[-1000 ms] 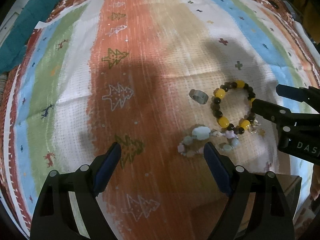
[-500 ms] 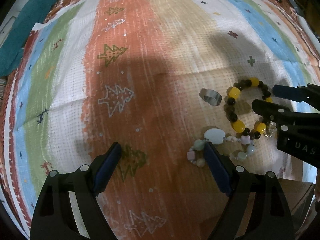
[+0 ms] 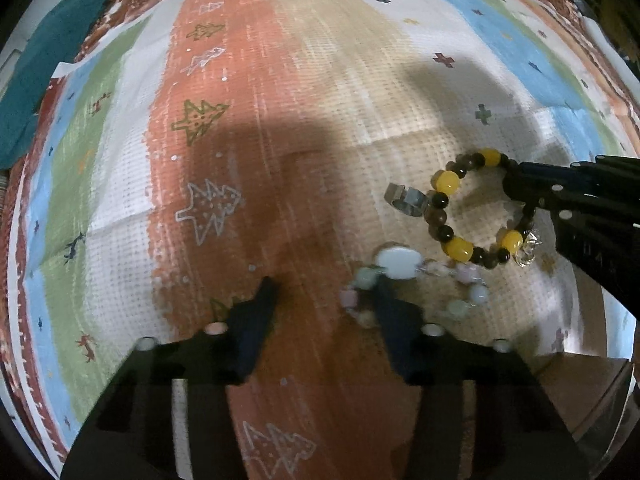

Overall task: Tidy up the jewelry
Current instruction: 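Grasp the white bead bracelet with the left tool while the right grasps the yellow-black bracelet, then lift both held bracelets and carry them over the silver tin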

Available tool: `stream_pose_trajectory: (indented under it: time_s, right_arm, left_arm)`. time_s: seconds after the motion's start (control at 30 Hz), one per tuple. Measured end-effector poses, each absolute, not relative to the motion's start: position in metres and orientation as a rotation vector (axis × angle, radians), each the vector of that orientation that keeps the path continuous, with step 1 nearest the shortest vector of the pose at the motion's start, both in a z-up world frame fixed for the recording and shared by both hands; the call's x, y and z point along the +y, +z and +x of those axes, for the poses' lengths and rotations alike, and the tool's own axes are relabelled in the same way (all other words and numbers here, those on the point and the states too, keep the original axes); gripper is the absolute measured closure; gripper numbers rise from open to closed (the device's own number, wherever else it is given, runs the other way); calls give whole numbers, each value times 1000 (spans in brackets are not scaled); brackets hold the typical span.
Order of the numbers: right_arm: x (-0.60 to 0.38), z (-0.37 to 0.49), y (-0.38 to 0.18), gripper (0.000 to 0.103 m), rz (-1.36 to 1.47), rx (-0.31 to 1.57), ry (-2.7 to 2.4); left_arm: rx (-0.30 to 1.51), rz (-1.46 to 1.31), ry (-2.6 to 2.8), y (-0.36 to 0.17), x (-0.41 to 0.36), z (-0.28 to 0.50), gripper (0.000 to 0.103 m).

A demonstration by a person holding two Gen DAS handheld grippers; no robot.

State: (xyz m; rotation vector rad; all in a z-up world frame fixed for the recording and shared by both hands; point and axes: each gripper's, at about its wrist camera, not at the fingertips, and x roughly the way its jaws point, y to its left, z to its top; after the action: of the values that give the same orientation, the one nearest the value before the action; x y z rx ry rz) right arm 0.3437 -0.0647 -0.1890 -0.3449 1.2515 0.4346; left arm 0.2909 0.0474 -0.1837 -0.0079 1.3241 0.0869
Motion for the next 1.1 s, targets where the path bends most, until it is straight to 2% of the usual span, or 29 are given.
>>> stream_pose_trajectory:
  time_s: [0.03,0.07,0.17,0.4,0.63,0.83,1.1]
  right_arm:
    - [-66,343,-188,91,-342,1248,435]
    - [-66,342,-187,91,-338,1245,432]
    - [-67,339,-183,91,-334,1235,423]
    - [-79,332,-153,91,-300,1183,428]
    - [-87,323,-125,91,-236,1125,460]
    - [-88,314,-107,91,-193,1082,479]
    - [-95,300,-91,91,-180,1044,488]
  left_arm:
    - [1323,-8,87,-184,47,291,72]
    - [1324,-13,86,-182,48,289,84]
    - [1322,-46,84,-180,54,285,91]
    - [1303,-91,95,-166,64,272,92]
    - [1215,-176,68,-128,72,259,92]
    - [1146,-195,49,-95,60,244,92]
    - [1101,-194,44,-76,50,233,92]
